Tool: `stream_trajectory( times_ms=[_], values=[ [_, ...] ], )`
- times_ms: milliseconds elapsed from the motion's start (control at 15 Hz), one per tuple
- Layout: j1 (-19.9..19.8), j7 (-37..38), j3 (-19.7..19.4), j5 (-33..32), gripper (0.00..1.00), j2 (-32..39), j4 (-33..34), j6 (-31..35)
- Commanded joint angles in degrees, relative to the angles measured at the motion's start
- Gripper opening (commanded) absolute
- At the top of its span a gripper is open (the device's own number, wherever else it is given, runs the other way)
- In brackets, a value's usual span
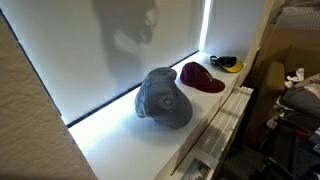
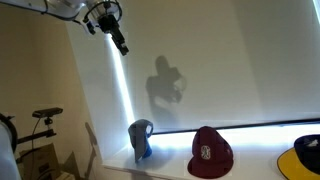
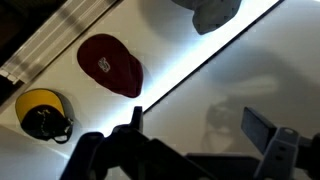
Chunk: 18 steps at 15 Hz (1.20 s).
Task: Pick up the maroon cap and move it to the right.
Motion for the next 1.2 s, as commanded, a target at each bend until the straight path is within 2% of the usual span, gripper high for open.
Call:
stream_trajectory(
  times_ms=[0,400,533,667,733,933,1000,1133],
  values=[
    [-3.2,2.3,-2.3,-0.4,1.0,10.6,2.0,-0.4],
    [-5.5,2.3,-10.8,2.2,1.0,26.9,4.0,-1.6],
    [-5.4,1.8,-12.5,3.0,1.0,29.8,4.4,-2.1],
    [-5.0,0.7,-13.4,2.6,1.0,29.1,4.3,-5.7],
    [-4.6,2.0,-13.3,1.6,1.0,29.6,2.8,-1.9],
    [-4.5,2.0,-13.4,1.6,1.0,29.8,2.9,-2.1],
    [-4.2,2.9,-13.2,3.2,1.0,29.5,2.3,0.9],
    [-3.6,8.2,-12.7,6.4,1.0,33.8,4.5,8.4]
  ],
)
